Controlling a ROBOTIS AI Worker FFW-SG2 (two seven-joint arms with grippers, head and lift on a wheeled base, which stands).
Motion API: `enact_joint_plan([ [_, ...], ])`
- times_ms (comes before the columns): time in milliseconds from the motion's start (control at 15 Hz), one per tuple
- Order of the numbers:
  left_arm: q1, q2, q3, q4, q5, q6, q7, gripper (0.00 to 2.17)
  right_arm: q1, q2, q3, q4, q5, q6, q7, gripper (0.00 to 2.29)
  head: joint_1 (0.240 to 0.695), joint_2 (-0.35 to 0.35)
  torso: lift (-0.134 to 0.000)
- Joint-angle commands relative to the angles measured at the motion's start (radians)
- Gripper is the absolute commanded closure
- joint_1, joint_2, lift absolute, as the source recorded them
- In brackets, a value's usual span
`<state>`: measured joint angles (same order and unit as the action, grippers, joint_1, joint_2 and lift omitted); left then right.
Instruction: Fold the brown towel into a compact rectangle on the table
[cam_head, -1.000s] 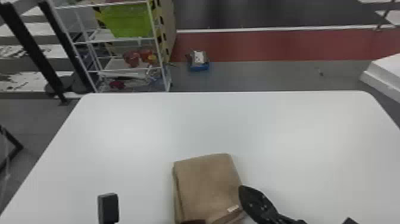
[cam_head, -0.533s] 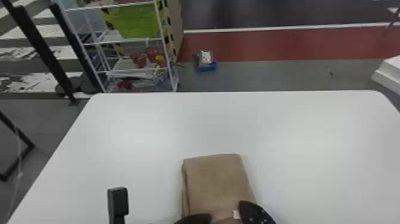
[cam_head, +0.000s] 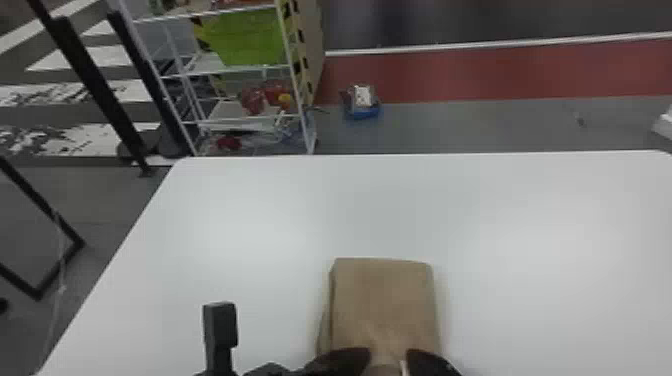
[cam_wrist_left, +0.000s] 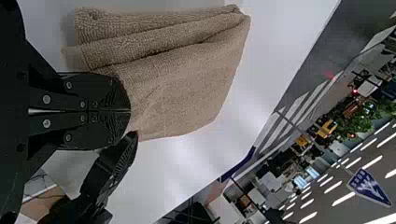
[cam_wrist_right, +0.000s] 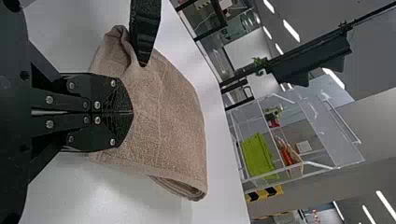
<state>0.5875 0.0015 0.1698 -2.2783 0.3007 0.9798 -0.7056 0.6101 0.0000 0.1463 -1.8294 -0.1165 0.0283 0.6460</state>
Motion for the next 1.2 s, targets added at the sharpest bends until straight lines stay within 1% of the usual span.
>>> enact_joint_plan([
  [0,0.014,-0.004,0.01,-0.006,0.005,0.001,-0.006,1.66,-0.001,0.001,-0.019,-0.002,-0.009,-0.023,0.0,1.86,0.695,0.182,-0.123],
  [200,0.04,-0.004,0.043,-0.049,0.052,0.001,-0.018,1.66,0.023,0.001,-0.039,-0.068,-0.043,-0.047,0.003,1.86,0.695,0.164,-0.123],
  [400,0.058,-0.004,0.082,-0.107,0.095,0.007,-0.018,1.66,0.048,0.001,-0.042,-0.123,-0.057,-0.047,0.006,1.86,0.695,0.153,-0.123],
  [600,0.057,-0.004,0.097,-0.112,0.104,0.004,-0.015,1.66,0.033,0.001,-0.011,-0.117,-0.054,-0.063,0.001,1.86,0.695,0.167,-0.123],
  [733,0.048,-0.004,0.105,-0.102,0.104,0.004,-0.014,1.66,0.008,0.001,0.03,-0.094,-0.032,-0.063,-0.002,1.86,0.695,0.186,-0.123],
  [800,0.046,-0.004,0.108,-0.095,0.103,0.001,-0.009,1.66,-0.004,0.001,0.055,-0.076,-0.02,-0.063,-0.016,1.86,0.695,0.198,-0.123],
  [1000,0.043,-0.004,0.123,-0.087,0.103,0.001,-0.015,1.66,-0.027,0.001,0.113,-0.011,0.023,-0.084,-0.046,1.86,0.695,0.271,-0.123],
  [1133,0.043,-0.004,0.131,-0.087,0.107,0.001,-0.017,1.66,-0.029,0.001,0.125,0.019,0.04,-0.106,-0.055,1.86,0.695,0.305,-0.123],
])
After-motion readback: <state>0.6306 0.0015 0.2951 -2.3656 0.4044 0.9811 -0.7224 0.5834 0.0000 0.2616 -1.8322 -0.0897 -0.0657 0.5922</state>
